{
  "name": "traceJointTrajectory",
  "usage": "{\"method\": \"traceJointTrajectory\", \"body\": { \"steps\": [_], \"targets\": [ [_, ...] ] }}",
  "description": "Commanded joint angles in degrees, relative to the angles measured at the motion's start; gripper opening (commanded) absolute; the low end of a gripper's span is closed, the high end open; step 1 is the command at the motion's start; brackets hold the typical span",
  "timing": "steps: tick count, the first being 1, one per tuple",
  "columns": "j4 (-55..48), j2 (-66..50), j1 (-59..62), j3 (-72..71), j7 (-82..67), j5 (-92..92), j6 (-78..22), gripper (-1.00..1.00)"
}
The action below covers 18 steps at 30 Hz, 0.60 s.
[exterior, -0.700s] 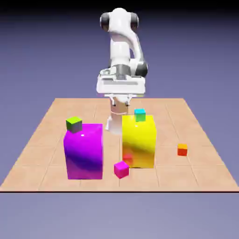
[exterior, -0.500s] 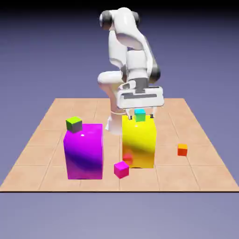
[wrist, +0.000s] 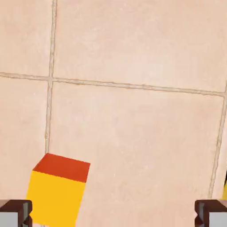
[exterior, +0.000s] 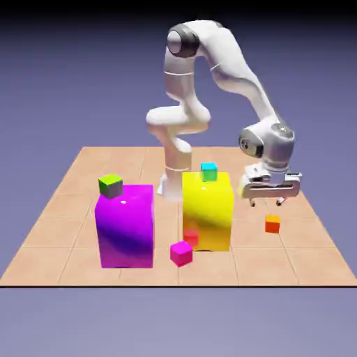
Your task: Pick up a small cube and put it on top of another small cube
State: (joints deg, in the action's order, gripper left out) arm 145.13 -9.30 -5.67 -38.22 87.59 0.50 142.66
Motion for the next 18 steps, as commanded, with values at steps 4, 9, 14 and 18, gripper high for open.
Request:
{"method": "traceJointTrajectory", "body": {
  "steps": [4,9,14,18],
  "targets": [
    [-0.9,-7.0,6.1,-7.5,10.0,-3.9,1.1,0.0],
    [-2.2,-12.3,12.9,-13.9,18.0,-8.5,4.2,0.0],
    [-2.9,-18.4,5.5,-5.6,21.9,-14.2,9.8,0.0],
    [-3.3,-22.1,0.7,-0.3,24.3,-17.9,13.4,-1.0]
  ]
}}
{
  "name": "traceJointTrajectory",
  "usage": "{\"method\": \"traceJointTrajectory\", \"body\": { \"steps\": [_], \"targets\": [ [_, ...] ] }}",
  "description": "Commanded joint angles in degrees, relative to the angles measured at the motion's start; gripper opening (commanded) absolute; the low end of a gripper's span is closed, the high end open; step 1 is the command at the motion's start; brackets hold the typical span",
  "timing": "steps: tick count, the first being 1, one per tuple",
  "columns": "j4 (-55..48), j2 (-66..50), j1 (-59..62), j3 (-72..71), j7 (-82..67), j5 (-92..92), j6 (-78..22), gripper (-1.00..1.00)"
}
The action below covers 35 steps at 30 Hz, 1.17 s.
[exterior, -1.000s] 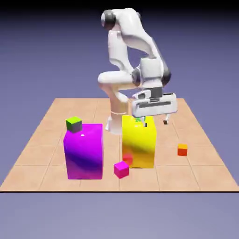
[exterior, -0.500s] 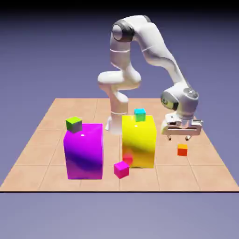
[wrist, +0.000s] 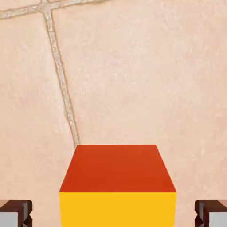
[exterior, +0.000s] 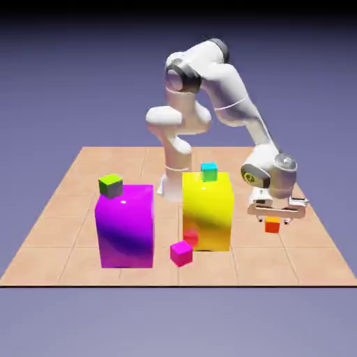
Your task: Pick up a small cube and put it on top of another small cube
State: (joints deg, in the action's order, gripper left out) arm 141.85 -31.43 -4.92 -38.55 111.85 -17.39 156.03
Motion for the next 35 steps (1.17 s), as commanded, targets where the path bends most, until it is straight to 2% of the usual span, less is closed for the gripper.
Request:
{"method": "traceJointTrajectory", "body": {
  "steps": [1,7,9,15,22,26,32,33,35],
  "targets": [
    [0.0,0.0,0.0,0.0,0.0,0.0,0.0,-1.0],
    [1.0,9.0,11.2,-12.4,-5.7,8.7,-8.5,-1.0],
    [1.3,11.6,15.3,-11.6,-7.0,12.3,-9.8,-1.0],
    [-7.8,23.2,27.7,-12.9,-9.4,26.5,-8.7,-1.0],
    [-2.7,30.0,42.2,0.3,-13.6,39.1,-13.1,-1.0],
    [3.1,27.4,41.9,5.5,-14.0,37.4,-15.1,-1.0],
    [3.9,15.9,37.6,8.6,-11.3,33.0,-3.1,-1.0],
    [3.9,15.9,37.6,8.6,-11.3,33.0,-3.1,1.0],
    [3.8,18.0,38.4,8.1,-11.8,33.8,-5.2,1.0]
  ]
}}
